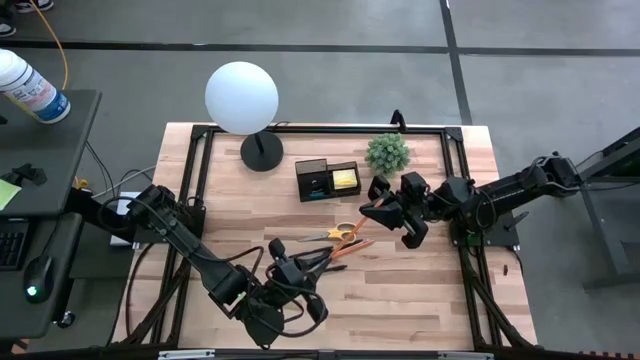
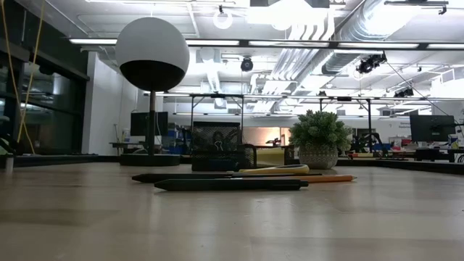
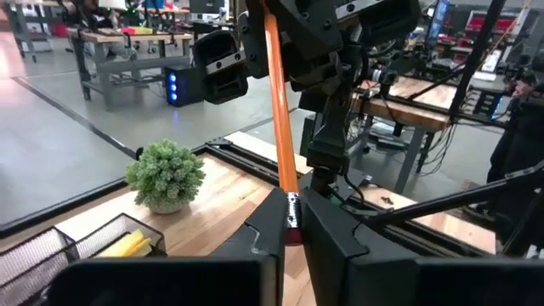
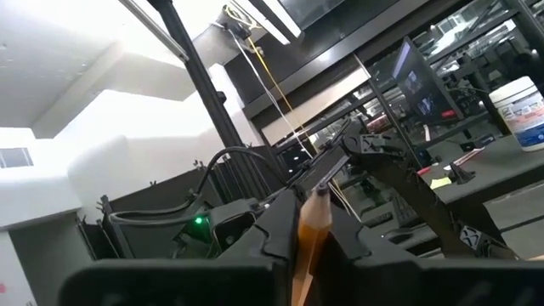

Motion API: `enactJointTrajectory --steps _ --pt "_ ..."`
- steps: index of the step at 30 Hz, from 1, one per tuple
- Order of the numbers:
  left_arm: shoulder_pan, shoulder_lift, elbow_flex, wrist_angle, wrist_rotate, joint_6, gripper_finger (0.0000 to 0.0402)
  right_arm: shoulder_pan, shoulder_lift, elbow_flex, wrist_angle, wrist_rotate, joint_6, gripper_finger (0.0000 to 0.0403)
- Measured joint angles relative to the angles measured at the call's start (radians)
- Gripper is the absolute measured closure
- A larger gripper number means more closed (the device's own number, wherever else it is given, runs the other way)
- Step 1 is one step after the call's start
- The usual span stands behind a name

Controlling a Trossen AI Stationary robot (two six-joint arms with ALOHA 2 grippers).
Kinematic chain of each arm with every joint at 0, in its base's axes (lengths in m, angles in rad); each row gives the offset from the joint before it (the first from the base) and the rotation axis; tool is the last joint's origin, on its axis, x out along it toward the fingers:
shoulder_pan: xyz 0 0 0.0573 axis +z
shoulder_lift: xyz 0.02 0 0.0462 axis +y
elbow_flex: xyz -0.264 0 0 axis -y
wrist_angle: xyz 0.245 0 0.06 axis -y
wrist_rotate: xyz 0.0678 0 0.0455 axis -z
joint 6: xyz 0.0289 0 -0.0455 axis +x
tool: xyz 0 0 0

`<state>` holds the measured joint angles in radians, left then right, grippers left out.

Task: Pick and place office supplies into organizer
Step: Put the bottom orange pencil into the desk organizer

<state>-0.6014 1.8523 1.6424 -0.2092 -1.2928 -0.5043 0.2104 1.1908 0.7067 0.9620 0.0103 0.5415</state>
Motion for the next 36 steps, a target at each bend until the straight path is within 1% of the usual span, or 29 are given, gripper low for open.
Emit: enactJointTrajectory --steps 10,14,17,18,21,26,28,31,34,36 --pt "-0.008 0.001 0.000 0.004 0.018 0.011 0.0270 -0.017 -0.002 0.000 0.013 -0.002 0.001 0.0388" --pt "-0.033 -0.008 0.000 -0.010 0.041 0.011 0.0241 -0.053 -0.002 0.000 0.007 -0.008 -0.002 0.0386" --pt "-0.074 -0.023 -0.002 -0.053 0.026 0.010 0.0227 -0.104 -0.002 0.000 -0.011 -0.017 -0.003 0.0387" --pt "-0.085 -0.029 -0.001 -0.061 0.010 0.010 0.0225 -0.123 -0.002 0.000 -0.019 -0.033 0.001 0.0388" --pt "-0.126 -0.042 0.000 -0.114 -0.100 0.004 0.0223 -0.175 -0.001 0.000 -0.022 -0.080 0.029 0.0387" --pt "-0.177 -0.056 -0.001 -0.179 -0.247 0.002 0.0232 -0.258 -0.001 0.000 -0.041 -0.095 0.015 0.0387" --pt "-0.184 -0.069 0.000 -0.200 -0.271 0.002 0.0237 -0.303 -0.002 0.001 -0.093 -0.094 -0.013 0.0387" --pt "-0.193 -0.089 -0.001 -0.244 -0.268 -0.001 0.0242 -0.373 0.019 0.016 -0.194 -0.098 -0.051 0.0387" --pt "-0.191 -0.117 0.000 -0.298 -0.266 -0.022 0.0243 -0.437 0.090 0.093 -0.281 -0.145 -0.100 0.0387" --pt "-0.190 -0.137 0.000 -0.355 -0.266 -0.058 0.0243 -0.467 0.158 0.182 -0.364 -0.157 -0.167 0.0387"
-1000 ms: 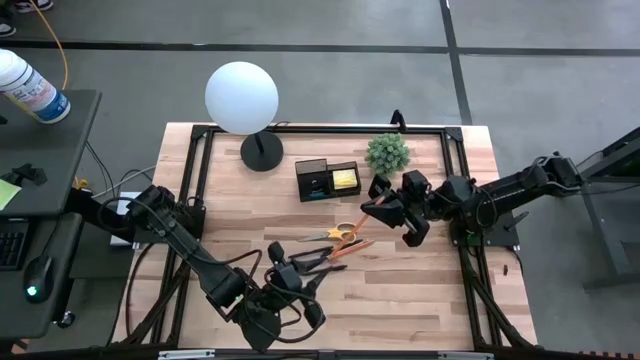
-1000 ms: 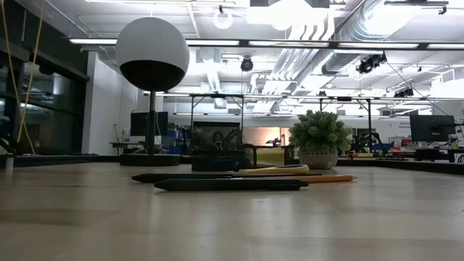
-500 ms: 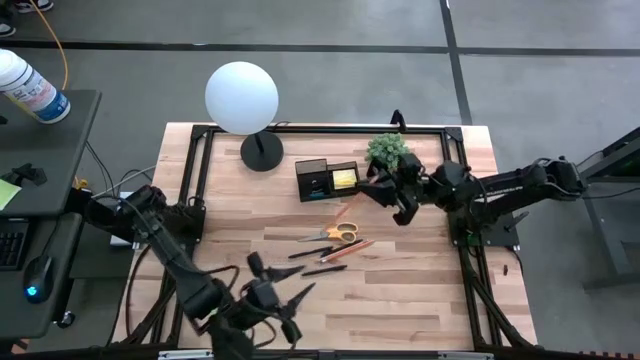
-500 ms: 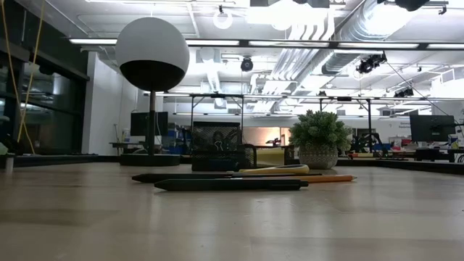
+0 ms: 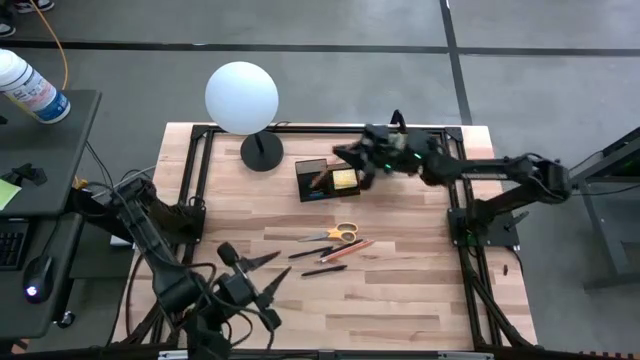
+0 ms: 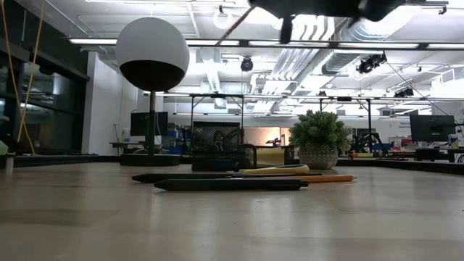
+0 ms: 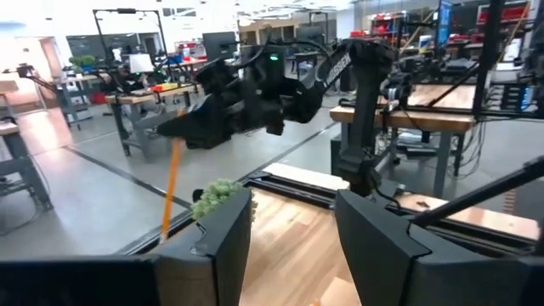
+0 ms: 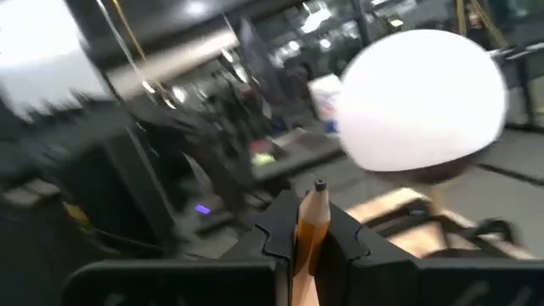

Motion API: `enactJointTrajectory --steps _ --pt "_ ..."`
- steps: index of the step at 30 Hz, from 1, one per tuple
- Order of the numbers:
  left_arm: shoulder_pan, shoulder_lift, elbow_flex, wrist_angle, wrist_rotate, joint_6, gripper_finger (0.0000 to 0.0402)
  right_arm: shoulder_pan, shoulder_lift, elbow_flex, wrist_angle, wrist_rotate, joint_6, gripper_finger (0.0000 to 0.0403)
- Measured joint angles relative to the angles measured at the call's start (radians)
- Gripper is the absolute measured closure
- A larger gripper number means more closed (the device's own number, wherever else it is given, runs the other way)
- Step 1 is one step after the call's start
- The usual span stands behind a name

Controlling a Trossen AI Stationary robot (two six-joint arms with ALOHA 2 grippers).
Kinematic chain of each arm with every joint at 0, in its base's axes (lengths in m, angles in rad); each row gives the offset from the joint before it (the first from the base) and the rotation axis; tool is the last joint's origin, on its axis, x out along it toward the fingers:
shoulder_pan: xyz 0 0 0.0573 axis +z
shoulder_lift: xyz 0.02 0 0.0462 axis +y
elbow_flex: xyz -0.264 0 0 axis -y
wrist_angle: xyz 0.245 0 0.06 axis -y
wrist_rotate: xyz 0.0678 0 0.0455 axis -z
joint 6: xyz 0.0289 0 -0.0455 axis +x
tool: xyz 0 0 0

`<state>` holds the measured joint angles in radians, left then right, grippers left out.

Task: Pick and place office supplies into organizer
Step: Put the bottom orange pencil into the desk organizer

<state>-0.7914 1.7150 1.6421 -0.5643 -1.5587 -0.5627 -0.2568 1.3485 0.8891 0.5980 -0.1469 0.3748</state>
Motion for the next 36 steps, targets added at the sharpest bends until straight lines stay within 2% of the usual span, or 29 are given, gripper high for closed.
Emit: enactJointTrajectory --steps 5,9,13,22,31,36 --pt "0.016 -0.042 0.000 -0.105 0.024 -0.089 0.0243 -0.084 0.200 0.225 -0.268 -0.008 -0.096 0.0387" --pt "0.023 -0.062 0.001 -0.158 0.022 -0.097 0.0243 -0.130 0.321 0.329 -0.305 -0.016 -0.107 0.0387" --pt "0.032 -0.064 0.000 -0.214 0.037 -0.098 0.0243 -0.162 0.393 0.375 -0.350 -0.002 -0.117 0.0387" --pt "0.054 -0.067 0.000 -0.278 0.032 -0.101 0.0243 -0.208 0.421 0.380 -0.473 0.044 -0.215 0.0387" --pt "0.107 -0.078 0.000 -0.282 0.116 -0.100 0.0243 -0.233 0.421 0.380 -0.483 0.013 -0.199 0.0383" --pt "0.106 -0.077 0.000 -0.282 0.118 -0.099 0.0243 -0.214 0.421 0.380 -0.488 -0.002 -0.200 0.0381"
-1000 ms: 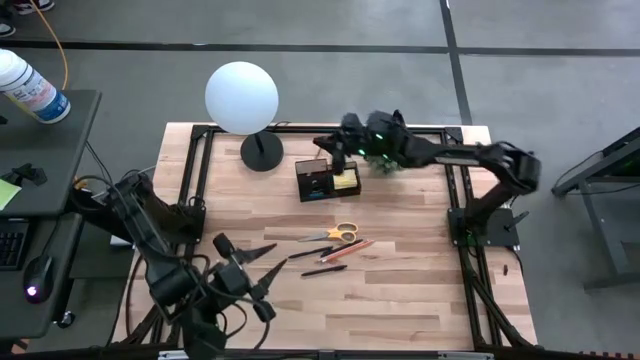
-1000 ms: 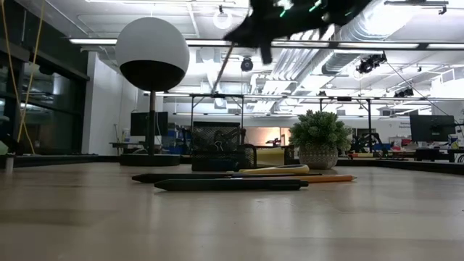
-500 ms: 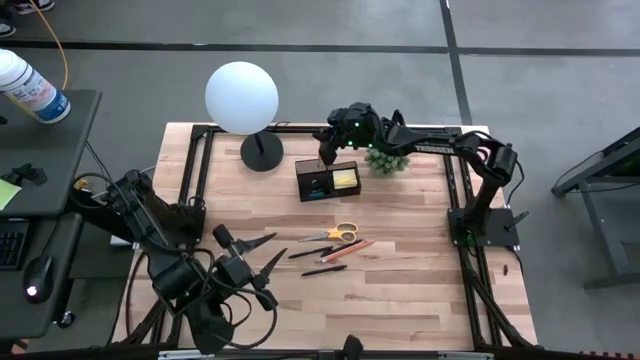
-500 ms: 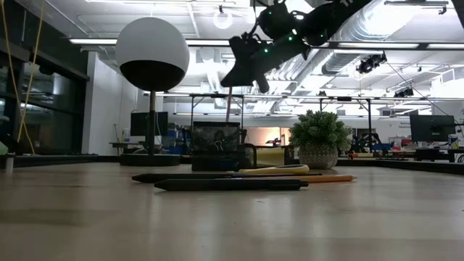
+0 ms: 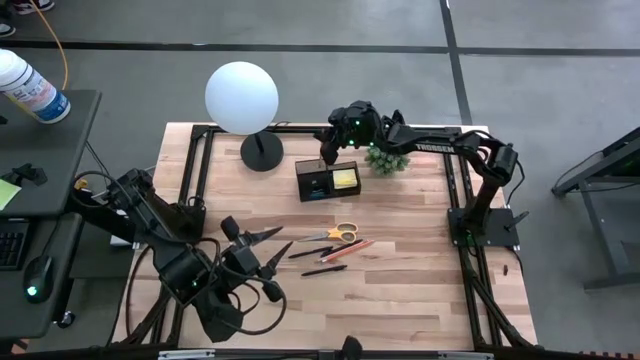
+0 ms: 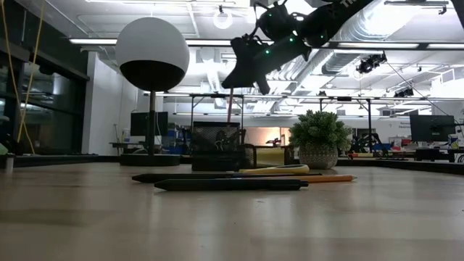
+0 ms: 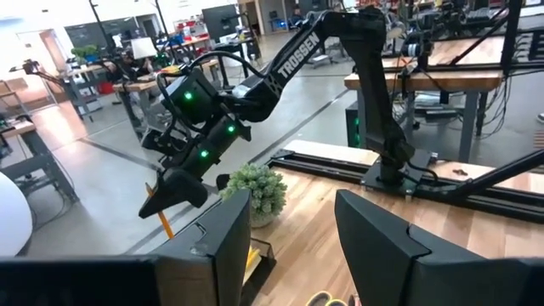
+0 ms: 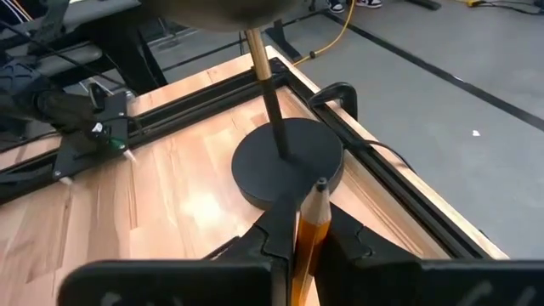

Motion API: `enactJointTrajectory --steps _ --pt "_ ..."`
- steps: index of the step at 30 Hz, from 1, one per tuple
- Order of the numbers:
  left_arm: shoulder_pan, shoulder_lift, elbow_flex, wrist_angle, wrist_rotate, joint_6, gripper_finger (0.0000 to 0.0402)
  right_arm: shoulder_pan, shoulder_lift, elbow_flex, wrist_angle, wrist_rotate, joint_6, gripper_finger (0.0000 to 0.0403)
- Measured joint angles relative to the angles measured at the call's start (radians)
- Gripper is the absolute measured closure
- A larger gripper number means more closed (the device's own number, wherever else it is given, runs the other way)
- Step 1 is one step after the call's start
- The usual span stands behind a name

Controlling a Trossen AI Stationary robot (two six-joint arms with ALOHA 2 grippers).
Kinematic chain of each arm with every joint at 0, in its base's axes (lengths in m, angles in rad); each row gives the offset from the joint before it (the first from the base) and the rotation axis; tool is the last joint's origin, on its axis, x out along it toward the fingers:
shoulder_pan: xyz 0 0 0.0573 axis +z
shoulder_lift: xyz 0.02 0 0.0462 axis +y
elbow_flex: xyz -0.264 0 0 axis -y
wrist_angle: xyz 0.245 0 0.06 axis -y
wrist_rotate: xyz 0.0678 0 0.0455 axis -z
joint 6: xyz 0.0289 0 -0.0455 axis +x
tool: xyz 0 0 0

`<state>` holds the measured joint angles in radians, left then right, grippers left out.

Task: Pick and place office supplies into organizer
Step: Put the bottom orange pencil into the desk organizer

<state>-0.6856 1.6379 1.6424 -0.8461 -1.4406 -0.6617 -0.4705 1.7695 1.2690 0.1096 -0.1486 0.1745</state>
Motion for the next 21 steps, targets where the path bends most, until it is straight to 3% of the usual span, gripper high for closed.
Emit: enactJointTrajectory --steps 6,21 --pt "0.000 0.000 0.000 0.000 -0.002 0.000 0.0243 0.002 0.000 0.000 -0.030 0.000 -0.019 0.0376" --pt "0.000 0.000 0.000 0.006 -0.003 -0.001 0.0243 0.002 0.000 0.000 -0.088 -0.040 -0.011 0.0313"
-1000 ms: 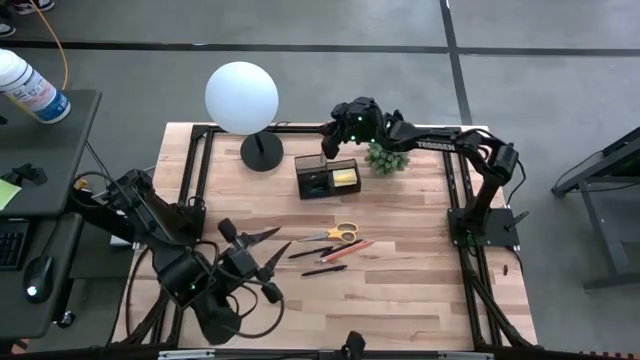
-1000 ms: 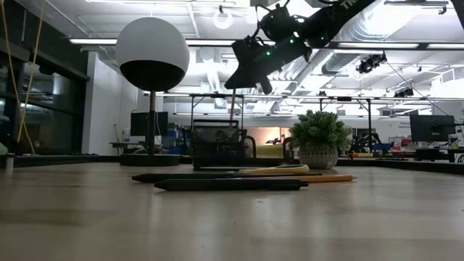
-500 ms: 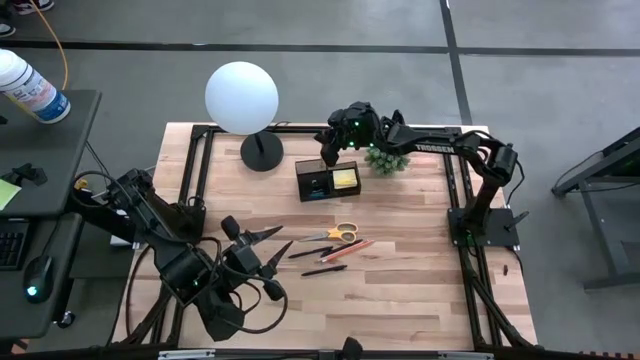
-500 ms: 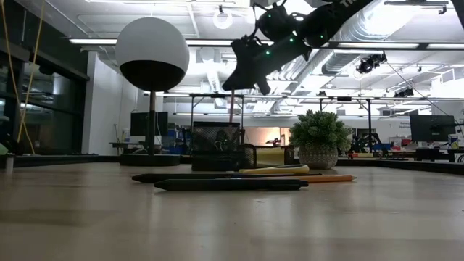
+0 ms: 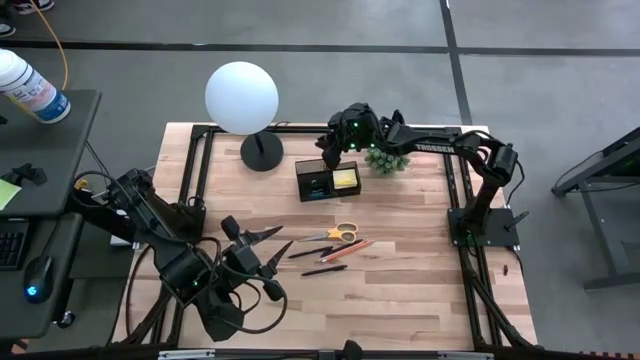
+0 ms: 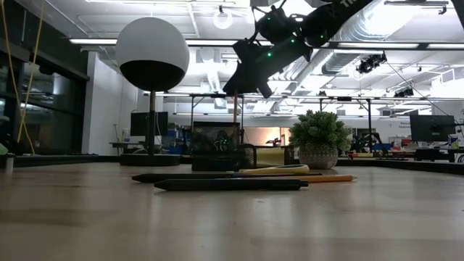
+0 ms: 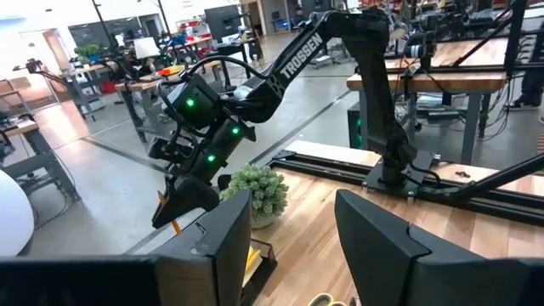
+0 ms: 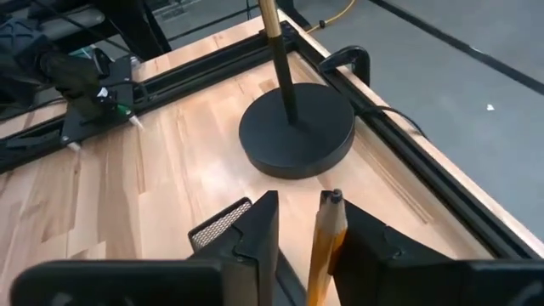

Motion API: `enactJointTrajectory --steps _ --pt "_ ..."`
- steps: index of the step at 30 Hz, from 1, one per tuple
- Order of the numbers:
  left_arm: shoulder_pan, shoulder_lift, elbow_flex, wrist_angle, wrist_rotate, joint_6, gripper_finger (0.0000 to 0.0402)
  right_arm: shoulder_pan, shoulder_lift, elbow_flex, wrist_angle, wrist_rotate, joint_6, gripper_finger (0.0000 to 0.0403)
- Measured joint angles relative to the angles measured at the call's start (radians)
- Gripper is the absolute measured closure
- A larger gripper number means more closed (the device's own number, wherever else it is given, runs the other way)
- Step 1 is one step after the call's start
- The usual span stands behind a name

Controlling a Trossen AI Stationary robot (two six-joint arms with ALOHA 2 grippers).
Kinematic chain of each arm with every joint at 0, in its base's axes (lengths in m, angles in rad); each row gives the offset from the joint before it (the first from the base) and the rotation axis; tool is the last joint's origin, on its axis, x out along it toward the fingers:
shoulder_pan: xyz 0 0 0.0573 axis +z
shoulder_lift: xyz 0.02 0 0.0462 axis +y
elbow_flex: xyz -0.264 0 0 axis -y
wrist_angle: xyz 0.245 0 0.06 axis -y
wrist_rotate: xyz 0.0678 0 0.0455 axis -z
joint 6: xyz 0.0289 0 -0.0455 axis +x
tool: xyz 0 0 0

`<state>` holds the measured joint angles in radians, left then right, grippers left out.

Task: Pick and place office supplies into organizer
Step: Put the bottom orange pencil into the desk organizer, then put the orange pencil into the desk organizer

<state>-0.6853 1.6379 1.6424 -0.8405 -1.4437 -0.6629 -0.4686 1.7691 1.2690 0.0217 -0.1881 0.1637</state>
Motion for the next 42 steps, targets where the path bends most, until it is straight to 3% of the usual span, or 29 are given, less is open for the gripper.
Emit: enactJointTrajectory --steps 19,24,29,33,36,42 --pt "0.000 0.000 0.000 0.009 0.004 -0.001 0.0243 0.000 -0.040 0.000 -0.026 -0.047 0.011 0.0278" --pt "0.000 0.000 0.000 0.009 0.004 -0.001 0.0243 0.000 -0.082 0.000 -0.058 -0.013 -0.034 0.0278" --pt "0.000 0.000 0.000 0.009 0.013 -0.002 0.0243 -0.015 -0.152 -0.001 -0.169 0.006 -0.072 0.0278" --pt "0.000 0.000 0.000 0.009 0.031 -0.004 0.0243 -0.002 -0.251 -0.001 -0.306 -0.072 -0.102 0.0278" --pt "0.000 0.000 0.000 0.008 0.071 -0.005 0.0243 0.056 -0.328 0.000 -0.452 -0.123 -0.156 0.0278" --pt "0.000 0.000 0.000 -0.038 0.201 -0.100 0.0243 0.255 -0.459 -0.050 -0.696 -0.102 -0.226 0.0278"
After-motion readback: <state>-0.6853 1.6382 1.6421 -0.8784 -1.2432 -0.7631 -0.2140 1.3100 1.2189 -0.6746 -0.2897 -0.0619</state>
